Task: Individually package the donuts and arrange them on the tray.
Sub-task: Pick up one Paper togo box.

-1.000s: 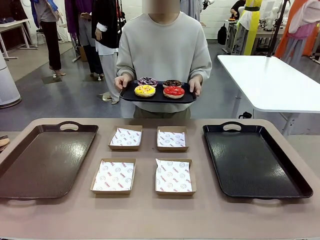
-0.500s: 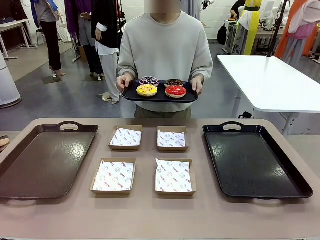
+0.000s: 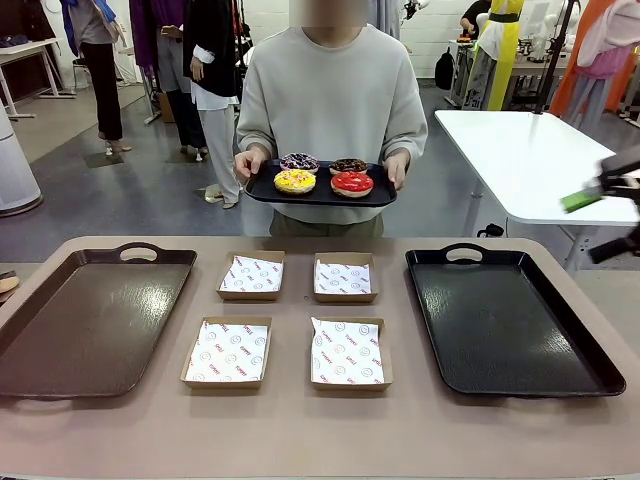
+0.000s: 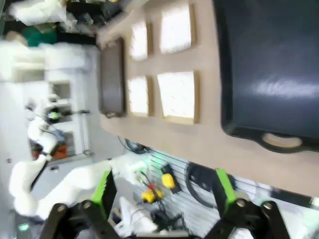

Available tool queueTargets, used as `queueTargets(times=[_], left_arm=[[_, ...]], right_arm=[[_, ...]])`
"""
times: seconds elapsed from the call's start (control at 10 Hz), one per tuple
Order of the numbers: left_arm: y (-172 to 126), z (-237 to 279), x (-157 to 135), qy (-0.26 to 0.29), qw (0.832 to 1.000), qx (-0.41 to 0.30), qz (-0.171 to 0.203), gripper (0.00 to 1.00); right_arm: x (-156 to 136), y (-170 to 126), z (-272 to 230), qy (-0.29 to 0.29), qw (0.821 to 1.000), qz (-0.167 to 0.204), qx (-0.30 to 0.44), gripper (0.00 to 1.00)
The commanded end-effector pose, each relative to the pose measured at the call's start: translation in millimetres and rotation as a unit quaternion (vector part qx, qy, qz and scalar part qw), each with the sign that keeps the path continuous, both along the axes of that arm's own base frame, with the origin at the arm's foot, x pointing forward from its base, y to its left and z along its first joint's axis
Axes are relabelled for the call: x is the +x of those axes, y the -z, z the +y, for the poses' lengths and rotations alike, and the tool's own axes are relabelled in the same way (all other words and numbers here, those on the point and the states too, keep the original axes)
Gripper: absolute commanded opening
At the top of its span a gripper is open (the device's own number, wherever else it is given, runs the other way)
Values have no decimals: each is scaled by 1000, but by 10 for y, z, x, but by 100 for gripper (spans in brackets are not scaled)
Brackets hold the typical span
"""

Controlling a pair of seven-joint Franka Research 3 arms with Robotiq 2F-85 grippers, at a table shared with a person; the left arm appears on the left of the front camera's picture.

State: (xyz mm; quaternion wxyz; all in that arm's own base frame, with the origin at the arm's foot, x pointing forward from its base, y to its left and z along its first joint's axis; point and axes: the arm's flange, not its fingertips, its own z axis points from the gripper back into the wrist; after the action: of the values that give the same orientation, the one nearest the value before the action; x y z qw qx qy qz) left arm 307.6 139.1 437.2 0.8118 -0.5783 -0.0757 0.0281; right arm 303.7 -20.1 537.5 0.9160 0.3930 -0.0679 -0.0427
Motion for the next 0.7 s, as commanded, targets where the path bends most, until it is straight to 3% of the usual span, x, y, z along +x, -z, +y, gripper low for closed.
queueTargets(times=[0.0,0.2,0.6], left_arm=[[-13,13,-4,-4,1000,-6,-3,100],[-13,13,-4,-4,1000,-6,-3,100],[-13,13,-4,-4,1000,-6,-3,100]], right_arm=[[235,17,458,-49,993,38,-102,100],[356,230,920,-71,976,44,-202,100],[337,732,1866,-104,951,23,-289,100]])
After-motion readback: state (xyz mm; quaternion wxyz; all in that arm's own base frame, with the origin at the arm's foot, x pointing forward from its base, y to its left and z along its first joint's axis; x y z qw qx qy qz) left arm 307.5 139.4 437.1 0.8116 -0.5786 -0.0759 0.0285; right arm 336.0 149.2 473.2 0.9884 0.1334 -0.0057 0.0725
